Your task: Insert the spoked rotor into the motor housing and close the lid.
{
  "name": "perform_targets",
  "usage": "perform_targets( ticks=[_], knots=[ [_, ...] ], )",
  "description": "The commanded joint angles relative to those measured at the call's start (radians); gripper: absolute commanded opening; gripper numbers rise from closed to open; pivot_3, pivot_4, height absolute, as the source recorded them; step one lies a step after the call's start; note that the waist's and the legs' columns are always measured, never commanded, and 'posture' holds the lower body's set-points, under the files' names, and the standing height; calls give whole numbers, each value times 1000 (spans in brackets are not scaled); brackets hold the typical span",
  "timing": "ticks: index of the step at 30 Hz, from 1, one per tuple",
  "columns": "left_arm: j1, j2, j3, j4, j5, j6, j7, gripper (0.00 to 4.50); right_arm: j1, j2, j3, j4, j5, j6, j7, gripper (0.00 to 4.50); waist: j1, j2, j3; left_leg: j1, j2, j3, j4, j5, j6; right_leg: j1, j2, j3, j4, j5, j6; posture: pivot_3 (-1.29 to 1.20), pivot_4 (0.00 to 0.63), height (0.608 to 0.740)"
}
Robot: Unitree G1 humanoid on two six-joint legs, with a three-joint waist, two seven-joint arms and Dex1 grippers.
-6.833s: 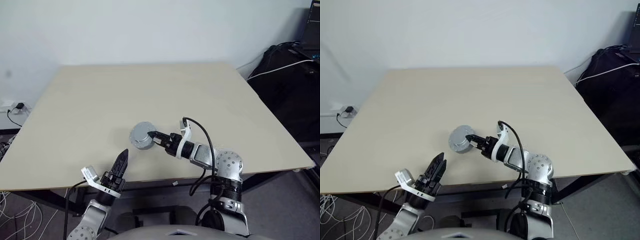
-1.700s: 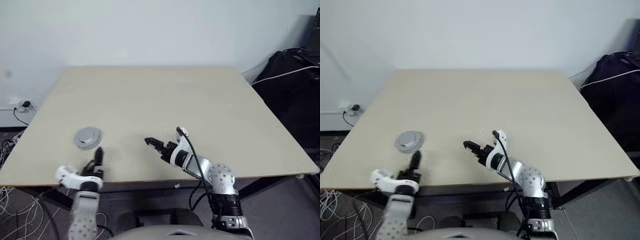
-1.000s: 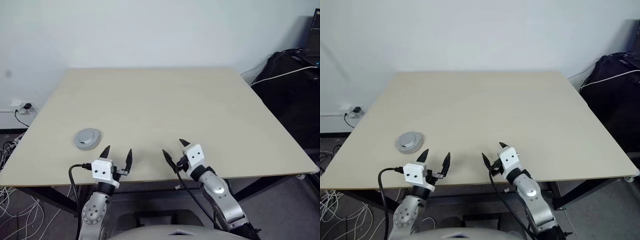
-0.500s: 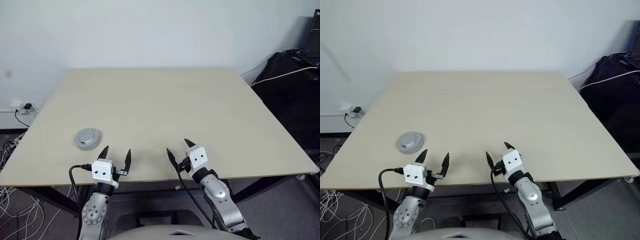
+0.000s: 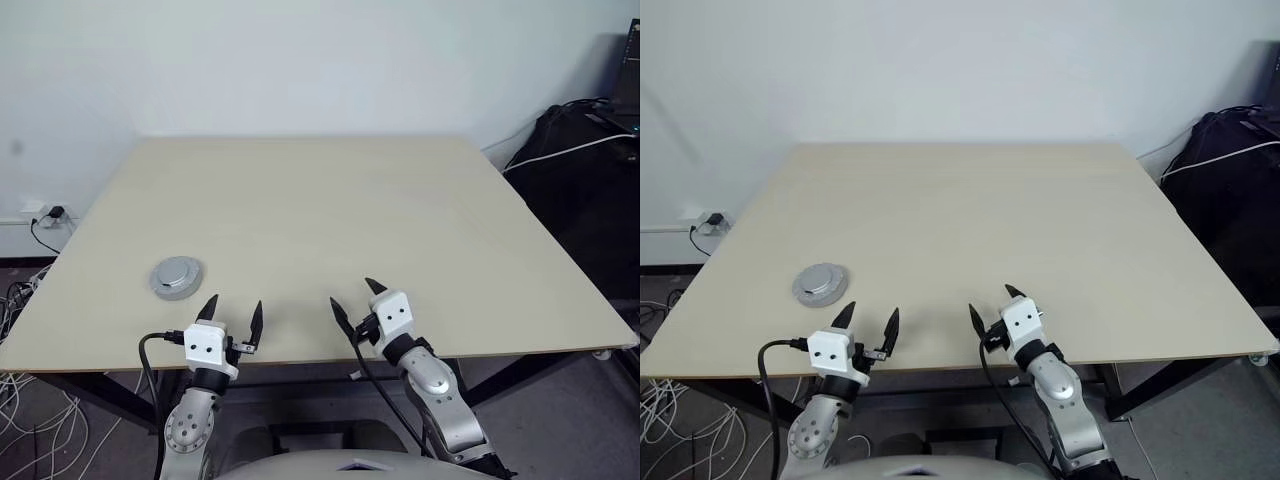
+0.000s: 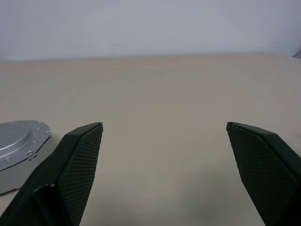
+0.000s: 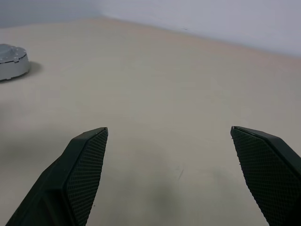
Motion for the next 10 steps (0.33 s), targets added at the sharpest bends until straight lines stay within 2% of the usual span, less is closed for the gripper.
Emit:
perform_targets(
  ticks=[1, 10],
  knots=[
    [-13, -1, -4, -44, 4, -4, 0, 4439, -12, 5, -15, -13, 0, -7, 2, 4500, 0, 0, 0, 0, 0, 0, 0, 0, 0, 0, 0, 0, 0, 0, 0, 0, 0, 740],
    [-25, 5, 1, -19, -2, -15, -11, 4439, -11, 11, -20, -11, -3, -4, 1, 4500, 0, 0, 0, 0, 0, 0, 0, 0, 0, 0, 0, 0, 0, 0, 0, 0, 0, 740]
  ],
)
